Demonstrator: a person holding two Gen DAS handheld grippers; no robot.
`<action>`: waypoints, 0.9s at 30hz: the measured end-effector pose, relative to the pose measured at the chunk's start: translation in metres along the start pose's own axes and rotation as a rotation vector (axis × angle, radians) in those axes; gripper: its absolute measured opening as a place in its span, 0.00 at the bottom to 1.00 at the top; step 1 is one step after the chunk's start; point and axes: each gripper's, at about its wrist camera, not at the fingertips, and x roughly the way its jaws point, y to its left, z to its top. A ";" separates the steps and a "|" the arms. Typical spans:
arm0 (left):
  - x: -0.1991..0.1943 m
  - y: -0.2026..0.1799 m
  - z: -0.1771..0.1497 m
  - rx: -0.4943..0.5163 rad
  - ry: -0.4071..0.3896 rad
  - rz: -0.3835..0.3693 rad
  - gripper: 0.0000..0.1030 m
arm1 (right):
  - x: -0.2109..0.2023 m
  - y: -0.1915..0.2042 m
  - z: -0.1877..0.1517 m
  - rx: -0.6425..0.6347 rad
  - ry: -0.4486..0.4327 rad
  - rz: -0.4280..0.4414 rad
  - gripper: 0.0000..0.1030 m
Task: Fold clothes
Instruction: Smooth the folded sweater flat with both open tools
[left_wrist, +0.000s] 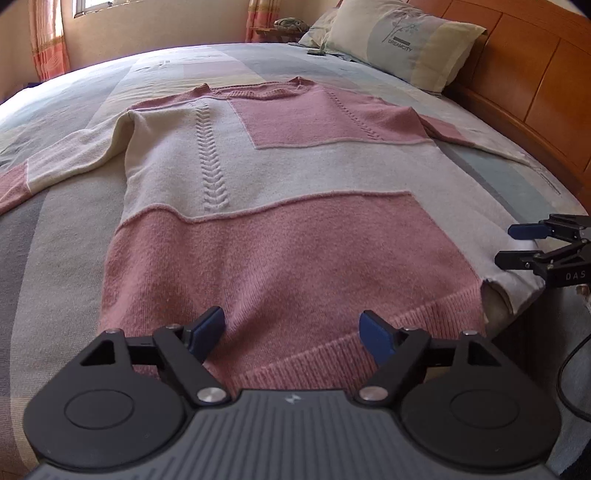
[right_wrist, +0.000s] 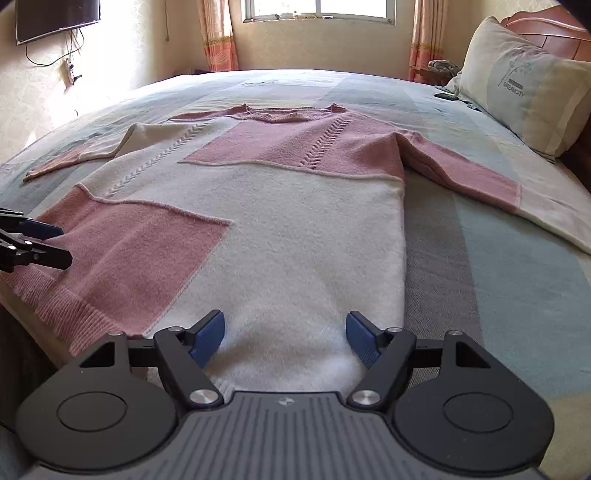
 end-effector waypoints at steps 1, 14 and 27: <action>-0.001 0.004 0.010 -0.016 -0.002 -0.022 0.78 | -0.007 -0.002 -0.003 0.005 0.015 -0.002 0.78; 0.044 0.057 0.050 -0.361 -0.107 0.014 0.79 | 0.069 -0.009 0.076 0.127 0.031 -0.072 0.81; 0.024 0.135 0.076 -0.559 -0.223 -0.156 0.80 | 0.037 0.002 0.027 0.142 -0.047 -0.080 1.00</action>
